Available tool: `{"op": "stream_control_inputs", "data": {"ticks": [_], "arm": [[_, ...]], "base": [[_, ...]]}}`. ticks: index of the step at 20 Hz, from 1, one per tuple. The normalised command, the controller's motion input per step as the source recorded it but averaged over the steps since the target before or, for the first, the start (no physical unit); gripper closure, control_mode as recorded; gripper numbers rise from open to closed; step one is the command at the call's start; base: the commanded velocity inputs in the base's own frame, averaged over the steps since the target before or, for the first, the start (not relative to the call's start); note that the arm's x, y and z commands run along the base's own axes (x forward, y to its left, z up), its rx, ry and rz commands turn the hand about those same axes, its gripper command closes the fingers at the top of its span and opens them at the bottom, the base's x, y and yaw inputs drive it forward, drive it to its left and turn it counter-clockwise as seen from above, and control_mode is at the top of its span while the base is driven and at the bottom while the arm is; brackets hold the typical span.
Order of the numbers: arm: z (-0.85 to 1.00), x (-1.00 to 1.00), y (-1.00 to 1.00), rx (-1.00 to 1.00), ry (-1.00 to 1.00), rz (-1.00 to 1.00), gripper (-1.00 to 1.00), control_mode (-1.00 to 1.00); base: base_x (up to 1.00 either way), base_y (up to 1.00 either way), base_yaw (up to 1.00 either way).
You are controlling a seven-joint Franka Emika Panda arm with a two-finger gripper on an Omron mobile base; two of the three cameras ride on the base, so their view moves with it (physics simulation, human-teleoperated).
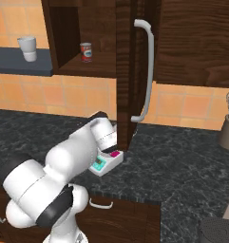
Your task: Pick the bar and place it on the digital scale for weighing, and close the cabinet.
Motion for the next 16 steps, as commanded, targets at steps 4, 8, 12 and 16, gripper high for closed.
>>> {"op": "stream_control_inputs", "data": {"ticks": [4, 8, 12, 16], "arm": [[0.49, -0.51, 0.96, -0.05, -0.25, 0.0, -1.0, -1.0], [0.18, -0.31, 0.99, -0.3, -0.25, -0.12, -1.0, -1.0], [0.24, -0.42, 0.68, -0.26, -0.21, -0.14, -1.0, -1.0], [0.56, -0.74, 0.21, -0.18, -0.3, -0.17, -1.0, -1.0]], "base": [[0.0, 0.0, 0.0], [0.0, 0.0, 0.0], [0.0, 0.0, 0.0], [0.0, 0.0, 0.0]]}}
